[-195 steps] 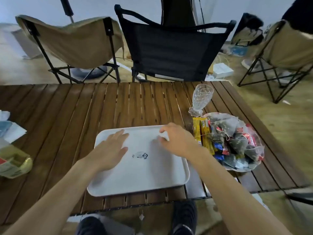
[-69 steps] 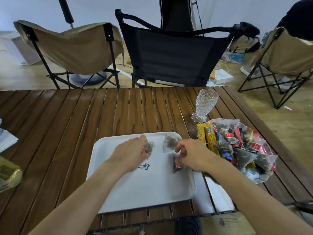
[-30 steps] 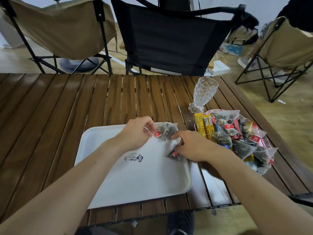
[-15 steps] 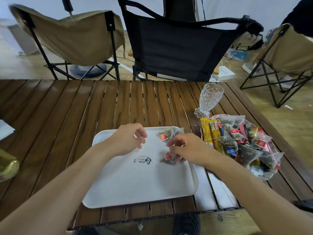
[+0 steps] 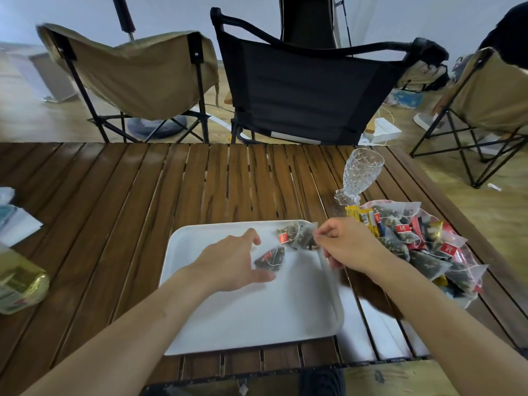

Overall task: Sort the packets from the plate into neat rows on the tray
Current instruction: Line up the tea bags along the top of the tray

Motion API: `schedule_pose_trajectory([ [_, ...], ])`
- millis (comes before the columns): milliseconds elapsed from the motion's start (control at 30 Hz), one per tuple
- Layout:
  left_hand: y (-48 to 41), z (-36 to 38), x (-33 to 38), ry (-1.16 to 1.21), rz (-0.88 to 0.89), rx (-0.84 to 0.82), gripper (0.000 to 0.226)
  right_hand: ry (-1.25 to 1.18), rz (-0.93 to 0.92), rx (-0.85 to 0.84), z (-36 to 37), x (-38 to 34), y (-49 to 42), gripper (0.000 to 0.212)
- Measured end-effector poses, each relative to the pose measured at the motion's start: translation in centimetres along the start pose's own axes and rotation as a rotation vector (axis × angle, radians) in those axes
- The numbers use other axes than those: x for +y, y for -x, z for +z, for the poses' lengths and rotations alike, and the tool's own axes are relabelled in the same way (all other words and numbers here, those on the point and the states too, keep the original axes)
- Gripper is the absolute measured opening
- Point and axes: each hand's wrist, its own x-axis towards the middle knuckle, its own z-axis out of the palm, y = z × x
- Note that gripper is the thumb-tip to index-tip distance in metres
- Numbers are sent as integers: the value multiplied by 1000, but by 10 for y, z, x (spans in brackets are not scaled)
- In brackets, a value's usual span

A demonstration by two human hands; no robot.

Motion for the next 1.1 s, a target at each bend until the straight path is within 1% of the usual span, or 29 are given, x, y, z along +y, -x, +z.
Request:
schedule_pose_trajectory([
  [67,-5,2,6,-86,28,31,48,46,-11,-2,1,3,-1,8],
  [167,-7,-2,8,-116,9,78,11,83,-34,-8,2,6,-3,7],
  [200,-6,-3,7,-106,-11,80,10,87,-39,-12,2,7,-3,7],
  [267,-5,-3,5,-104,-42,91,30,97,-40,-24,2,8,-4,7],
  [300,-7,-2,4,-104,-46,111,33,106,-42,-31,2,8,-4,8],
  [467,-25,6,0,-69,4,249,14,164,-65,-80,8,11,-4,13],
  [567,-33,10,3,-23,76,277,9,239,-114,-81,15,12,-3,18],
  [767,-44,17,9,-30,117,318,8,326,-176,-38,26,12,-8,16],
  [900,-47,18,11,-46,125,323,5,380,-210,-19,28,11,-6,19],
  [1000,-47,18,13,-64,127,326,8,405,-226,-11,29,10,-5,23],
  [1100,-45,18,11,-43,132,307,15,450,-229,-14,27,9,-5,24],
])
